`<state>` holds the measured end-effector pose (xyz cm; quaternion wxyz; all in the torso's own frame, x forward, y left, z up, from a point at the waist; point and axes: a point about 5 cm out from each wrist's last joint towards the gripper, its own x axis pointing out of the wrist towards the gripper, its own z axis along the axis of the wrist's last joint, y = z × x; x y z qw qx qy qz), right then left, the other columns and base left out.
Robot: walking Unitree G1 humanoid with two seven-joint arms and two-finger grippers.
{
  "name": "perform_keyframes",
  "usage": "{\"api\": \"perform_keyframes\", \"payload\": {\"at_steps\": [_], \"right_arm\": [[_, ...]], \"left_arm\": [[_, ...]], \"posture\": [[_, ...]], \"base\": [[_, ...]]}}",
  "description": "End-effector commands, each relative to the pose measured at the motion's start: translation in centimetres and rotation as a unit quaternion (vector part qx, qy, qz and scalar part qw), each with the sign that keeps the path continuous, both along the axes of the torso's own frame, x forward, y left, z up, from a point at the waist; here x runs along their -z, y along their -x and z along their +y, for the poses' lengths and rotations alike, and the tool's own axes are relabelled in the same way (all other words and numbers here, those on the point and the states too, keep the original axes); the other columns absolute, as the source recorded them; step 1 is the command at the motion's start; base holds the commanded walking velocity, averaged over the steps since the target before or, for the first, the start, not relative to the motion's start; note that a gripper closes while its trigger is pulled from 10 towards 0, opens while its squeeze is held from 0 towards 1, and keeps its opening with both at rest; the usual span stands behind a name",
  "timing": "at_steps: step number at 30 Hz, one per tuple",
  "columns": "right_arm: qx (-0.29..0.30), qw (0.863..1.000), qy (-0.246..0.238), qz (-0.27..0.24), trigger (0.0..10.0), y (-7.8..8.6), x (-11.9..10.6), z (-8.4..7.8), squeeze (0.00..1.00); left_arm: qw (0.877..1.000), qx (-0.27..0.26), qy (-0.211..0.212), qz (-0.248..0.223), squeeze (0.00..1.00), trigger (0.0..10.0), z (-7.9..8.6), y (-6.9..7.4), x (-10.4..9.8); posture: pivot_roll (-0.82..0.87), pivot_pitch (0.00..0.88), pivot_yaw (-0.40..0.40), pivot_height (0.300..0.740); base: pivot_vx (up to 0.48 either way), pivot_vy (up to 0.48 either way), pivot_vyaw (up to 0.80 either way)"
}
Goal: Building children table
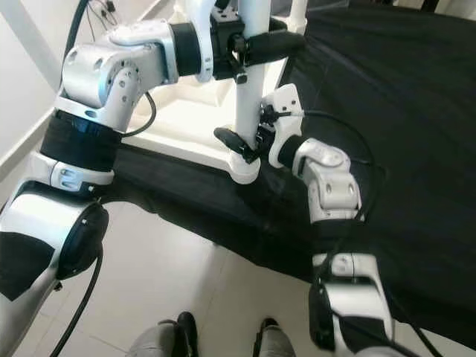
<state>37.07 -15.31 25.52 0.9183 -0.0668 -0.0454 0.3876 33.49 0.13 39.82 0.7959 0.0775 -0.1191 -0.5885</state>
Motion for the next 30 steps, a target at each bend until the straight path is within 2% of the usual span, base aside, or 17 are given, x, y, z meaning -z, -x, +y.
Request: {"api": "perform_keyframes", "payload": {"at_steps": [1,2,3,6,7,8,16,23,24,25,26,27,29,30], "right_arm": [[-0.087,0.996,-0.004,-0.037,10.0,-0.2,-2.3,2.0,0.00],[-0.087,0.996,-0.004,-0.037,10.0,-0.2,-2.3,2.0,0.00],[-0.142,0.989,-0.021,-0.041,10.0,-0.2,-2.9,2.0,0.00],[-0.158,0.986,-0.028,-0.041,10.0,-0.1,-3.0,1.9,0.00],[-0.169,0.984,-0.028,-0.043,6.0,-0.1,-3.1,1.9,0.00],[-0.176,0.983,-0.028,-0.046,0.0,-0.1,-3.2,1.9,0.00],[-0.201,0.978,-0.030,-0.050,0.0,-0.3,-2.8,1.4,0.00],[-0.178,0.982,-0.026,-0.052,0.0,-0.7,-2.2,0.7,0.00],[-0.162,0.985,-0.024,-0.051,0.0,-0.9,-2.1,0.6,0.00],[-0.162,0.985,-0.024,-0.051,0.0,-0.9,-2.1,0.6,0.00],[-0.137,0.989,-0.022,-0.050,0.0,-1.0,-1.9,0.4,0.00],[-0.080,0.996,-0.013,-0.035,0.0,-1.3,-1.1,0.2,0.00],[-0.080,0.996,-0.013,-0.035,0.0,-1.3,-1.1,0.2,0.00],[0.021,1.000,0.001,-0.011,0.0,-1.7,0.2,0.0,0.00]], "left_arm": [[0.994,0.103,-0.034,0.004,0.00,0.0,-2.9,2.3,0.7],[0.994,0.103,-0.034,0.004,0.00,0.0,-2.9,2.3,0.7],[0.994,0.106,-0.036,0.004,0.00,0.0,-3.0,2.4,0.7],[0.994,0.106,-0.036,0.004,0.00,0.0,-3.0,2.5,0.7],[0.994,0.107,-0.036,0.003,0.00,0.0,-3.0,2.5,0.7],[0.994,0.107,-0.037,0.003,0.00,0.0,-3.0,2.5,0.7],[0.993,0.110,-0.036,0.002,0.00,0.0,-3.0,2.6,0.8],[0.994,0.104,-0.036,0.001,0.00,0.0,-3.0,2.6,0.8],[0.995,0.097,-0.027,0.015,1.00,0.0,-2.9,2.4,0.9],[0.995,0.097,-0.027,0.015,1.00,0.0,-2.9,2.4,0.9],[0.996,0.082,-0.022,0.021,1.00,9.1,-2.7,2.0,0.8],[0.998,0.060,-0.021,0.017,1.00,10.0,-2.4,1.5,0.8],[0.998,0.060,-0.021,0.017,1.00,10.0,-2.4,1.5,0.8],[0.999,0.031,-0.013,0.018,0.00,10.0,-2.0,0.9,0.7]], "posture": [[0.02,0.227,0.053,0.740],[0.02,0.227,0.053,0.740],[0.02,0.229,0.056,0.740],[0.02,0.229,0.056,0.740],[0.02,0.231,0.056,0.740],[0.02,0.231,0.056,0.740],[0.02,0.235,0.058,0.740],[0.01,0.237,0.059,0.740],[0.01,0.237,0.059,0.740],[0.01,0.237,0.059,0.740],[0.01,0.237,0.053,0.740],[0.00,0.241,0.044,0.740],[0.00,0.241,0.044,0.740],[0.00,0.245,0.032,0.740]], "base": [[0.000,0.000,0.00],[0.000,0.000,0.00],[0.000,0.000,0.00],[0.000,0.000,0.00],[0.000,0.000,0.00],[0.000,0.000,0.00],[0.000,0.000,0.00],[0.000,0.000,0.00],[0.000,0.000,0.00],[0.000,0.000,0.00],[0.000,0.000,0.00],[0.000,0.000,0.00],[0.000,0.000,0.00],[0.000,0.000,0.00]]}}
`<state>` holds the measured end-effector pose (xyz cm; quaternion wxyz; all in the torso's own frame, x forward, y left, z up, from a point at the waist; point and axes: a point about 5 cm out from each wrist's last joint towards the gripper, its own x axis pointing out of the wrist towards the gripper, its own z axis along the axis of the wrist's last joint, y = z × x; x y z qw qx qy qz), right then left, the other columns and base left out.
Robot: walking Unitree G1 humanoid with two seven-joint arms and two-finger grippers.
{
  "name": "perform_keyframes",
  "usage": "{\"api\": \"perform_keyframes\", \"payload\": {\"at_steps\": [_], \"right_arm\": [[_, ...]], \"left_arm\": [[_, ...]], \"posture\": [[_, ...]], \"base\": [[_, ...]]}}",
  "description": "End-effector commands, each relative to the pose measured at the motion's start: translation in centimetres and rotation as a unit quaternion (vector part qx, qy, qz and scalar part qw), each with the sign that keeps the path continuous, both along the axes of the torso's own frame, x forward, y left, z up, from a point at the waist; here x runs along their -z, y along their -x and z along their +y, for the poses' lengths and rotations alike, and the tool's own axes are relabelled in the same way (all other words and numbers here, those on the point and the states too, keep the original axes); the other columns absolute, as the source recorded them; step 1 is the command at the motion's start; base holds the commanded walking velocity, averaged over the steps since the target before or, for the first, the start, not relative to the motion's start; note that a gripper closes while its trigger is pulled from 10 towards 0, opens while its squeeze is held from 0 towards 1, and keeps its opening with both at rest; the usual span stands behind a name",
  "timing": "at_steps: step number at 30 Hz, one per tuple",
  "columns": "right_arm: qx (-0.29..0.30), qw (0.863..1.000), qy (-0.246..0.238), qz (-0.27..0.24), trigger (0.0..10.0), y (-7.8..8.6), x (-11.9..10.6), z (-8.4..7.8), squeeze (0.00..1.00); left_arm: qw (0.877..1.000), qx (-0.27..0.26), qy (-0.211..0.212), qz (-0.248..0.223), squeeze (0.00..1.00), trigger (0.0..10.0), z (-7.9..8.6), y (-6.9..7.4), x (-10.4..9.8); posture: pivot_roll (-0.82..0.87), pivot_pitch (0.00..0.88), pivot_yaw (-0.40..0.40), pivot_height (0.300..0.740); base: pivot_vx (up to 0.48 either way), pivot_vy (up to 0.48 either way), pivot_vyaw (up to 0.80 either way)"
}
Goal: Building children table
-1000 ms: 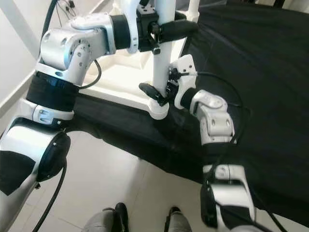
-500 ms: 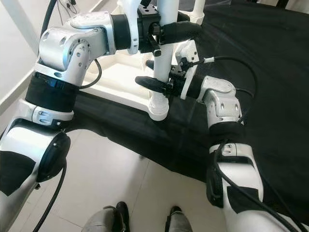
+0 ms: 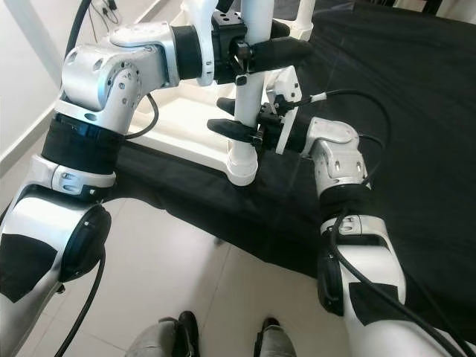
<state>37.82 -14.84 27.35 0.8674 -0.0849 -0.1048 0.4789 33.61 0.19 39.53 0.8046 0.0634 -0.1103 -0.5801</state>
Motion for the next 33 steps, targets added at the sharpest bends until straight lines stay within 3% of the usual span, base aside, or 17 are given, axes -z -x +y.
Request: {"api": "perform_keyframes", "payload": {"at_steps": [1,3,4,7,8,9,12,13,15,16,18,20,26,27,30,31,33], "right_arm": [[0.127,0.991,-0.003,0.046,0.0,-0.9,2.0,-0.5,0.00],[0.443,0.886,-0.034,0.134,0.0,0.8,6.0,-2.6,0.00],[0.480,0.866,-0.020,0.136,0.0,2.5,7.4,-2.3,0.00],[0.482,0.866,-0.012,0.130,0.0,3.7,7.9,-1.7,0.00],[0.465,0.877,-0.009,0.122,0.0,3.8,8.1,-0.7,0.00],[0.456,0.882,-0.013,0.115,0.0,3.7,8.1,0.1,0.00],[0.458,0.881,-0.018,0.114,0.0,3.5,8.1,0.4,0.00],[0.462,0.879,-0.024,0.114,0.0,3.2,8.0,0.5,0.00],[0.462,0.879,-0.024,0.114,0.0,3.2,8.0,0.5,0.00],[0.473,0.873,-0.028,0.113,0.0,3.0,7.8,0.3,0.00],[0.473,0.873,-0.028,0.113,0.0,3.0,7.8,0.3,0.00],[0.502,0.856,-0.044,0.120,0.0,3.0,7.5,0.3,0.00],[0.515,0.845,-0.055,0.134,0.0,3.4,7.5,0.7,0.00],[0.519,0.842,-0.058,0.138,10.0,3.5,7.5,0.8,0.00],[0.511,0.846,-0.064,0.139,10.0,3.4,7.4,0.9,0.00],[0.488,0.859,-0.079,0.134,10.0,3.3,7.1,0.9,1.00],[0.471,0.868,-0.090,0.130,10.0,3.2,6.8,1.0,1.00]], "left_arm": [[0.999,0.042,-0.020,0.002,0.00,10.0,-2.0,1.0,0.4],[1.000,-0.027,-0.009,-0.011,0.00,10.0,-0.7,-0.3,-0.1],[0.998,-0.058,-0.007,-0.013,0.00,10.0,0.1,-1.0,-0.4],[0.997,-0.076,-0.006,-0.014,0.00,10.0,0.6,-1.4,-0.6],[0.996,-0.088,-0.011,-0.003,0.00,10.0,1.1,-1.9,-0.3],[0.995,-0.100,-0.022,0.001,0.00,10.0,2.8,-1.5,0.6],[0.994,-0.106,-0.032,0.004,0.00,10.0,3.9,-0.9,1.4],[0.994,-0.105,-0.029,0.008,0.00,10.0,6.5,0.9,3.0],[0.994,-0.105,-0.029,0.008,0.00,10.0,6.5,0.9,3.0],[0.994,-0.101,-0.031,0.014,0.00,10.0,8.3,3.0,4.6],[0.994,-0.101,-0.031,0.014,0.00,10.0,8.3,3.0,4.6],[0.993,-0.113,-0.037,0.020,0.00,10.0,10.4,6.2,6.7],[0.992,-0.120,-0.037,0.034,0.00,10.0,11.8,7.5,7.6],[0.991,-0.120,-0.038,0.039,0.00,10.0,12.4,7.7,8.0],[0.989,-0.134,-0.047,0.049,0.00,10.0,13.0,8.1,9.3],[0.986,-0.148,-0.055,0.053,0.00,10.0,13.1,8.6,10.6],[0.984,-0.156,-0.060,0.055,0.00,10.0,13.1,9.0,11.4]], "posture": [[0.00,0.245,0.032,0.740],[0.02,0.243,0.027,0.740],[0.05,0.258,0.029,0.740],[0.05,0.263,0.031,0.740],[0.06,0.254,0.039,0.740],[0.07,0.252,0.031,0.740],[0.07,0.252,0.031,0.740],[0.07,0.240,0.027,0.740],[0.07,0.240,0.027,0.740],[0.06,0.239,0.023,0.740],[0.06,0.239,0.023,0.740],[0.07,0.230,0.021,0.740],[0.08,0.224,0.022,0.740],[0.08,0.224,0.022,0.740],[0.07,0.218,0.024,0.740],[0.07,0.211,0.026,0.740],[0.07,0.211,0.026,0.740]], "base": [[0.000,0.000,0.00],[0.000,0.000,0.00],[0.000,0.000,0.00],[0.000,0.000,0.00],[0.000,0.000,0.00],[0.000,0.000,0.00],[0.000,0.000,0.00],[0.000,0.000,0.00],[0.000,0.000,0.00],[0.000,0.000,0.00],[0.000,0.000,0.00],[0.000,0.000,0.00],[0.000,0.000,0.00],[0.000,0.000,0.00],[0.000,0.000,0.00],[0.000,0.000,0.00],[0.000,0.000,0.00]]}}
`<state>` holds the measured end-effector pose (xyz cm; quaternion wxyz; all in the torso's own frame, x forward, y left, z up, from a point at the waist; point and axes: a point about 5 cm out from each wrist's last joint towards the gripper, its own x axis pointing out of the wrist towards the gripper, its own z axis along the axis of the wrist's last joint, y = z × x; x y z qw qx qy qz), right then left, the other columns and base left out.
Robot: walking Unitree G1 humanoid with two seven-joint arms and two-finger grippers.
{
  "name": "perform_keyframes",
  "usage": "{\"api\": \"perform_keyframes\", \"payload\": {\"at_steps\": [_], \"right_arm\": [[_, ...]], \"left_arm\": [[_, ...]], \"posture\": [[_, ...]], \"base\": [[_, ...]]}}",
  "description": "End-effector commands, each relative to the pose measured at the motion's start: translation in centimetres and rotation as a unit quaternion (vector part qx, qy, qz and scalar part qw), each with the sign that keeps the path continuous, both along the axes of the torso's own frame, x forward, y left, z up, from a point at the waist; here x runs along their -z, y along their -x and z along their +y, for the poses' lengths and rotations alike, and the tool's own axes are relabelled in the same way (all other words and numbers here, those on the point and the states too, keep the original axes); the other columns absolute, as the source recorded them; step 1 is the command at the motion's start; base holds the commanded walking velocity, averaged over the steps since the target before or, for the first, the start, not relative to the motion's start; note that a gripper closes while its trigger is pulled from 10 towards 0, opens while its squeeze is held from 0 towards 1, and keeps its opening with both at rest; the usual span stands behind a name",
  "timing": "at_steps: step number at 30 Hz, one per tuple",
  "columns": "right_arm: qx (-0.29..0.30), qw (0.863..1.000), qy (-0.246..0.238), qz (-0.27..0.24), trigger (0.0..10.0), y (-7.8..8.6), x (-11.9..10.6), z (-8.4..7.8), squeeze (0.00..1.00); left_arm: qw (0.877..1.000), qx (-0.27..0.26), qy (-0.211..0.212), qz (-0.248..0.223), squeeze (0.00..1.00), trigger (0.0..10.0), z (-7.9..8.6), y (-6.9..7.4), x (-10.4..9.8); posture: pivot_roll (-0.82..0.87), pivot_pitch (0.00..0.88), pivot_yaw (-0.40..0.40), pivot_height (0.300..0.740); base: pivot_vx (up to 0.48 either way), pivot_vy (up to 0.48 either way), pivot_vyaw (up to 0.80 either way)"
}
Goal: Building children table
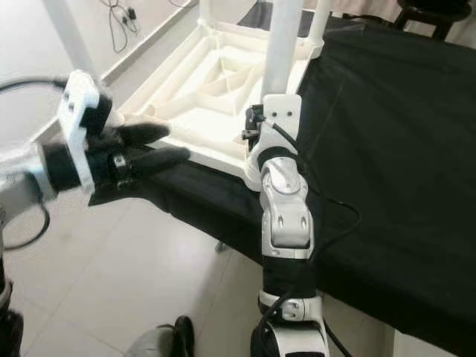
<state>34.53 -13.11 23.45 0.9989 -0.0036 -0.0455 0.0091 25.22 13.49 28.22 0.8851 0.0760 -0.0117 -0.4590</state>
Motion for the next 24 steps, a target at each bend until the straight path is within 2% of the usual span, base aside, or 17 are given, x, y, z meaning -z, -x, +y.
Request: {"api": "perform_keyframes", "payload": {"at_steps": [1,2,5,6,7,8,9,11,13,14,16,18,19,21,22,24], "right_arm": [[-0.001,0.998,-0.020,0.064,10.0,-0.1,2.9,-0.8,1.00],[-0.047,0.997,-0.037,0.043,10.0,-0.2,2.3,-0.6,1.00],[-0.047,0.997,-0.037,0.043,10.0,-0.2,2.3,-0.6,1.00],[-0.129,0.990,-0.049,0.015,10.0,-0.2,1.2,-0.3,0.69],[-0.219,0.975,-0.036,-0.012,10.0,0.0,0.2,-0.2,0.00],[-0.219,0.975,-0.036,-0.012,10.0,0.0,0.2,-0.2,0.00],[-0.283,0.959,-0.007,-0.030,10.0,0.2,-0.4,-0.5,0.00],[-0.342,0.938,0.046,-0.036,10.0,-0.1,-0.7,-1.1,0.00],[-0.342,0.938,0.046,-0.036,10.0,-0.1,-0.7,-1.1,0.00],[-0.375,0.924,0.061,-0.032,10.0,-1.3,-0.9,-1.4,0.00],[-0.375,0.924,0.061,-0.032,10.0,-1.3,-0.9,-1.4,0.00],[-0.396,0.916,0.063,-0.028,10.0,-2.1,-0.8,-1.3,0.00],[-0.396,0.916,0.063,-0.028,10.0,-2.1,-0.8,-1.3,0.00],[-0.417,0.907,0.062,-0.020,10.0,-2.9,-0.6,-0.6,0.00],[-0.421,0.905,0.056,-0.013,0.0,-3.4,-0.4,-0.4,0.00],[-0.421,0.905,0.056,-0.013,0.0,-3.4,-0.4,-0.4,0.00]], "left_arm": [[1.000,-0.002,-0.014,-0.017,0.00,10.0,-0.2,0.6,0.1],[0.999,-0.026,-0.022,-0.020,0.00,10.0,0.1,0.8,1.4],[0.999,-0.026,-0.022,-0.020,0.00,10.0,0.1,0.8,1.4],[0.998,-0.062,-0.027,-0.021,0.00,10.0,0.5,1.3,2.9],[0.995,-0.099,-0.019,-0.019,0.00,10.0,0.8,2.0,4.3],[0.995,-0.099,-0.019,-0.019,0.00,10.0,0.8,2.0,4.3],[0.992,-0.128,-0.013,-0.016,0.00,10.0,1.0,2.8,5.5],[0.989,-0.145,-0.006,-0.004,0.00,10.0,0.9,3.8,7.0],[0.989,-0.145,-0.006,-0.004,0.00,10.0,0.9,3.8,7.0],[0.989,-0.150,-0.001,0.014,0.00,10.0,1.1,4.8,8.7],[0.989,-0.150,-0.001,0.014,0.00,10.0,1.1,4.8,8.7],[0.988,-0.153,-0.001,0.028,0.00,10.0,1.2,5.4,9.8],[0.988,-0.153,-0.001,0.028,0.00,10.0,1.2,5.4,9.8],[0.987,-0.149,0.012,0.056,0.00,10.0,1.3,6.3,11.0],[0.986,-0.150,0.028,0.068,0.00,10.0,1.3,6.7,11.3],[0.986,-0.150,0.028,0.068,0.00,10.0,1.3,6.7,11.3]], "posture": [[0.07,0.211,0.026,0.740],[0.07,0.207,0.024,0.740],[0.07,0.207,0.024,0.740],[0.07,0.200,0.025,0.740],[0.07,0.196,0.022,0.740],[0.07,0.196,0.022,0.740],[0.07,0.194,0.016,0.740],[0.07,0.194,0.010,0.740],[0.07,0.194,0.010,0.740],[0.08,0.194,0.001,0.740],[0.08,0.194,0.001,0.740],[0.09,0.195,0.000,0.740],[0.09,0.195,0.000,0.740],[0.11,0.199,-0.006,0.740],[0.11,0.201,-0.008,0.740],[0.11,0.201,-0.008,0.740]], "base": [[0.000,0.000,0.00],[0.000,0.000,0.00],[0.000,0.000,0.00],[0.000,0.000,0.00],[0.000,0.000,0.00],[0.000,0.000,0.00],[0.000,0.000,0.00],[0.000,0.000,0.00],[0.000,0.000,0.00],[0.000,0.000,0.00],[0.000,0.000,0.00],[0.000,0.000,0.00],[0.000,0.000,0.00],[0.000,0.000,0.00],[0.000,0.000,0.00],[0.000,0.000,0.00]]}}
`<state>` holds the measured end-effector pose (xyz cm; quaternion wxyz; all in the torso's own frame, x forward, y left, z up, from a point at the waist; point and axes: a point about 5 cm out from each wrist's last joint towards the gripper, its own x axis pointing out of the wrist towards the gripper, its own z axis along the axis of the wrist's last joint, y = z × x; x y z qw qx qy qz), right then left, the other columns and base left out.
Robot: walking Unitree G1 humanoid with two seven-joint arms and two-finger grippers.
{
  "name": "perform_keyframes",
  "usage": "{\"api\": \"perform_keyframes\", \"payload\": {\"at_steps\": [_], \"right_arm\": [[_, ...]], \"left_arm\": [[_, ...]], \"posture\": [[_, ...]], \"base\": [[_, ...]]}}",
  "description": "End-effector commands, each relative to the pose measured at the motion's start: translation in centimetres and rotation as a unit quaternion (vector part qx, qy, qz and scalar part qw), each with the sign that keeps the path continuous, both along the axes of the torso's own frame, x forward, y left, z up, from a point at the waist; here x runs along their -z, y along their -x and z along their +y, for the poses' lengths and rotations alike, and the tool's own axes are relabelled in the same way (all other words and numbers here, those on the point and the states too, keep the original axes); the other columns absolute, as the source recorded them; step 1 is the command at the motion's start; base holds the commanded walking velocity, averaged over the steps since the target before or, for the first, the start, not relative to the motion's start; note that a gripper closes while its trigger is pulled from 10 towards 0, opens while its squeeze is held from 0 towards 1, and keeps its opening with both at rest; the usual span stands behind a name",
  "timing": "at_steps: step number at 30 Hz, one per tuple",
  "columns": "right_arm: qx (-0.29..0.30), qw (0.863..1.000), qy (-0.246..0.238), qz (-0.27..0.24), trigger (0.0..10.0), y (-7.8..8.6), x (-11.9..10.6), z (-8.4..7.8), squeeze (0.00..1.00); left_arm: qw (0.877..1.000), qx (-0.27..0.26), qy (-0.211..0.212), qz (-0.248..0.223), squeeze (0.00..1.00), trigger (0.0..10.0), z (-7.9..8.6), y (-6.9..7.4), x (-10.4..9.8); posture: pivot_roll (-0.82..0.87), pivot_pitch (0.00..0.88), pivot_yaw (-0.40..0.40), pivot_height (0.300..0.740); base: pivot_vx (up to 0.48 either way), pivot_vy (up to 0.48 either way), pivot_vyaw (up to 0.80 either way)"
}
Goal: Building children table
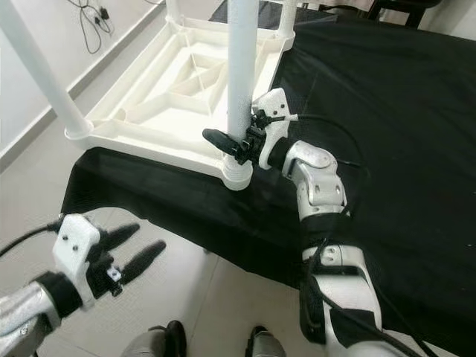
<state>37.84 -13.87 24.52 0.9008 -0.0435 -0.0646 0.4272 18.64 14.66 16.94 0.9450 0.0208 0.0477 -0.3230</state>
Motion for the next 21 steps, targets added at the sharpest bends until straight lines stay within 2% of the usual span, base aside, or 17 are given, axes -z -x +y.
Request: {"api": "perform_keyframes", "payload": {"at_steps": [1,5,6,8,10,15,16,17,18,19,20,21], "right_arm": [[-0.010,1.000,0.000,0.015,0.0,-0.3,0.7,0.4,0.00],[-0.019,1.000,-0.005,0.021,0.0,-0.9,0.9,0.0,0.00],[-0.008,1.000,-0.008,0.023,0.0,-1.1,1.1,-0.7,0.00],[0.001,1.000,-0.010,0.024,0.0,-1.2,1.2,-1.0,0.00],[0.041,0.999,-0.005,0.024,0.0,-1.0,1.9,-2.2,0.00],[0.082,0.996,0.001,0.025,0.0,-0.5,2.5,-3.3,0.00],[0.136,0.990,-0.012,0.038,0.0,0.0,3.3,-3.9,0.00],[0.136,0.990,-0.012,0.038,0.0,0.0,3.3,-3.9,0.00],[0.241,0.969,-0.002,0.051,0.0,1.1,4.7,-4.8,0.00],[0.241,0.969,-0.002,0.051,0.0,1.1,4.7,-4.8,0.00],[0.352,0.932,0.028,0.076,0.0,4.3,7.0,-5.2,0.00],[0.352,0.932,0.028,0.076,0.0,4.3,7.0,-5.2,0.00]], "left_arm": [[1.000,-0.002,0.012,0.001,0.00,10.0,0.1,0.5,0.2],[1.000,-0.008,0.024,-0.006,0.00,10.0,-0.1,0.9,0.6],[0.999,-0.010,0.029,-0.010,0.00,10.0,-0.3,0.8,0.8],[0.999,-0.011,0.031,-0.010,0.00,10.0,-0.3,0.8,0.9],[0.999,-0.012,0.030,-0.011,0.00,10.0,-0.3,0.6,1.1],[0.999,-0.012,0.030,-0.012,0.00,10.0,-0.3,0.5,1.3],[0.999,-0.012,0.029,-0.012,0.00,10.0,-0.3,0.5,1.4],[0.999,-0.012,0.029,-0.012,0.00,10.0,-0.3,0.5,1.4],[0.999,-0.014,0.031,-0.012,0.00,10.0,-0.2,0.6,1.4],[0.999,-0.014,0.031,-0.012,0.00,10.0,-0.2,0.6,1.4],[0.999,-0.016,0.032,-0.013,0.00,10.0,-0.2,0.6,1.4],[0.999,-0.016,0.032,-0.013,0.00,10.0,-0.2,0.6,1.4]], "posture": [[0.11,0.201,-0.008,0.740],[0.11,0.209,-0.013,0.740],[0.10,0.212,-0.012,0.740],[0.10,0.212,-0.012,0.740],[0.08,0.219,-0.015,0.740],[0.08,0.219,-0.015,0.740],[0.06,0.228,-0.016,0.740],[0.06,0.228,-0.016,0.740],[0.05,0.235,-0.018,0.740],[0.05,0.235,-0.018,0.740],[0.05,0.238,-0.016,0.740],[0.05,0.238,-0.016,0.740]], "base": [[0.000,0.000,0.00],[0.000,0.000,0.00],[0.000,0.000,0.00],[0.000,0.000,0.00],[0.000,0.000,0.00],[0.000,0.000,0.00],[0.000,0.000,0.00],[0.000,0.000,0.00],[0.000,0.000,0.00],[0.000,0.000,0.00],[0.000,0.000,0.00],[0.000,0.000,0.00]]}}
